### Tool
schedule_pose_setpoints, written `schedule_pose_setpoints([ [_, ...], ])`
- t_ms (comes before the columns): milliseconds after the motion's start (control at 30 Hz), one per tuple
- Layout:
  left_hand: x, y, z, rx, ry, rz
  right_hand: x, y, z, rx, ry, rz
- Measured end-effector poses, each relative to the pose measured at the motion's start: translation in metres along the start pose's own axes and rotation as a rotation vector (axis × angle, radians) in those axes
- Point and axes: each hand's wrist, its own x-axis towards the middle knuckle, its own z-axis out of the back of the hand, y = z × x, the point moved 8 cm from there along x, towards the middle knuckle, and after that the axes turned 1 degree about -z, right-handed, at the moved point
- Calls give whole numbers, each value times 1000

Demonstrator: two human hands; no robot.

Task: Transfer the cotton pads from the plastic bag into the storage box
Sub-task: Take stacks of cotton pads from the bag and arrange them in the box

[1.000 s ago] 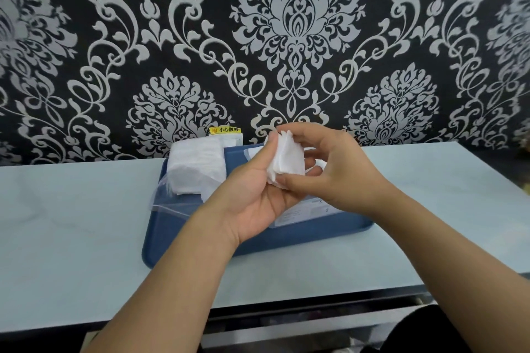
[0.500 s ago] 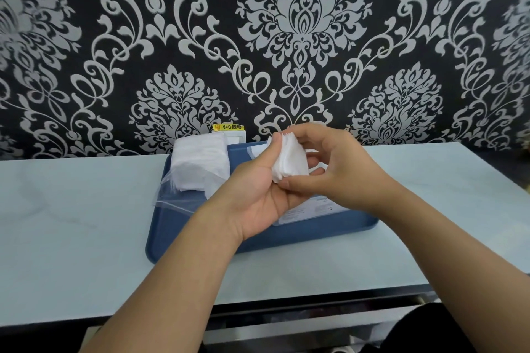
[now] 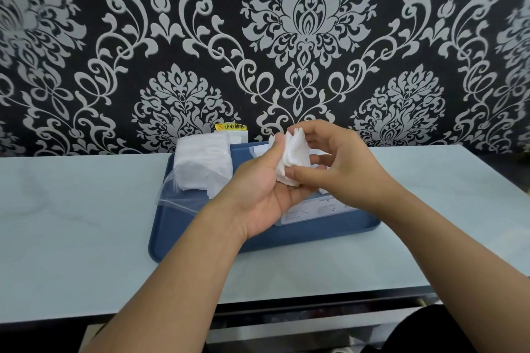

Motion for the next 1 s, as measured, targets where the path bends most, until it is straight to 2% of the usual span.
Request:
schedule_pose_setpoints([
  [267,-2,-1,-2,-62,-11,23,-2,4,-1,41,61,41],
  [467,-1,4,-3,6,2,43,-3,-1,-13,-7,142,-21],
  [667,-4,-4,-9,145,2,-39,0,0,-9,-37,81,-43],
  [867,-1,-6,-7,141,-6,-83,8,0,-5,-92,-45,-45],
  [933,1,-8,-4,206,-12,-80,7,-5,-7,-47,67,-87],
  [1000,3,-8,-1,310,-20,-63,3,-9,-8,178,213,-185],
])
